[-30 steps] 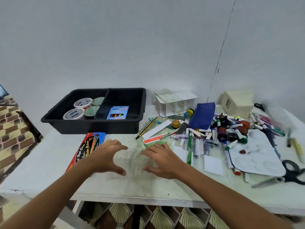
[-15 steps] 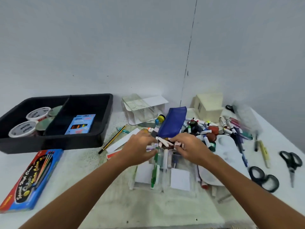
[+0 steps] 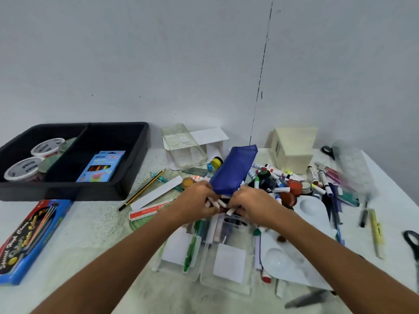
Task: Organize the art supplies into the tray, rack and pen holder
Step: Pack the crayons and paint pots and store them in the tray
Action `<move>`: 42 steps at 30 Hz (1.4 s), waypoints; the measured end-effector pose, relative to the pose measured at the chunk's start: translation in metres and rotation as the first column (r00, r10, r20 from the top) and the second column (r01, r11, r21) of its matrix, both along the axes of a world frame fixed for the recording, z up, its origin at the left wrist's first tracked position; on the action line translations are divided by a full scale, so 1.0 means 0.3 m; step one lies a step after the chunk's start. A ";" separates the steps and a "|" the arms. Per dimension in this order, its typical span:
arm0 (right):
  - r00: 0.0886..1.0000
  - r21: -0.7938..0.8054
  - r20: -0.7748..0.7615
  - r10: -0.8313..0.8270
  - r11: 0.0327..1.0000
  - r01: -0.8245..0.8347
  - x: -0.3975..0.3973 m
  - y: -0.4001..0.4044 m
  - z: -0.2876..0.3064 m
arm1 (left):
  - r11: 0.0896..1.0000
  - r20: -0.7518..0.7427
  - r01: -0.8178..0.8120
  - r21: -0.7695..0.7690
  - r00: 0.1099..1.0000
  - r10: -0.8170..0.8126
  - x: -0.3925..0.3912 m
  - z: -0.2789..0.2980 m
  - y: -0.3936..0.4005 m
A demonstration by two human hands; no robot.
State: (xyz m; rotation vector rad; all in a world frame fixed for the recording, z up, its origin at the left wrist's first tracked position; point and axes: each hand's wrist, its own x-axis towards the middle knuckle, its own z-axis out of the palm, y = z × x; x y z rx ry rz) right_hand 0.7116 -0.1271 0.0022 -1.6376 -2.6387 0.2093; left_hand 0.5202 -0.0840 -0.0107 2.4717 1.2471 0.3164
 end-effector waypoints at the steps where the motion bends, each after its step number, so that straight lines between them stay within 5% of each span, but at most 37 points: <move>1: 1.000 0.007 -0.004 0.012 1.000 -0.011 0.003 0.005 -0.002 | 1.000 0.006 -0.007 0.012 1.000 0.007 0.003 0.001 0.000; 5: 0.996 0.017 -0.092 0.020 1.000 -0.019 0.024 0.025 -0.028 | 0.998 0.041 -0.010 0.055 0.999 0.008 0.008 0.007 0.001; 8: 0.938 -0.001 -0.341 -0.056 0.998 0.059 0.044 0.039 -0.048 | 0.999 0.129 -0.012 0.053 0.992 0.005 0.001 0.006 0.011; 11: 0.753 -0.147 -0.637 -0.164 0.985 0.090 0.043 0.037 -0.032 | 0.999 0.255 -0.044 0.032 0.966 0.034 -0.023 0.024 0.014; 16: 0.507 -0.295 -0.826 -0.244 0.955 -0.021 -0.030 0.035 0.019 | 0.993 0.406 -0.095 -0.074 0.906 0.117 -0.099 0.076 -0.004; 23: 0.330 -0.426 -0.870 -0.365 0.895 -0.133 -0.254 0.038 0.052 | 0.867 0.609 -0.085 -0.490 0.678 0.411 -0.300 0.103 -0.039; 28: 0.317 -0.490 -0.848 -0.426 0.857 -0.159 -0.468 0.032 0.039 | 0.774 0.615 -0.036 -0.632 0.584 0.530 -0.490 0.102 -0.055; 33: 0.241 -0.527 -0.840 -0.485 0.835 -0.158 -0.667 0.014 0.012 | 0.711 0.554 0.016 -0.703 0.639 0.534 -0.699 0.083 -0.073; 37: 0.248 -0.561 -0.813 -0.526 0.822 -0.095 -0.791 -0.014 -0.020 | 0.767 0.464 -0.068 -0.638 0.761 0.453 -0.865 0.058 -0.083; 42: 0.204 -0.567 -0.812 -0.547 0.822 -0.051 -0.922 -0.054 -0.059 | 0.807 0.434 -0.120 -0.578 0.792 0.429 -1.031 0.042 -0.105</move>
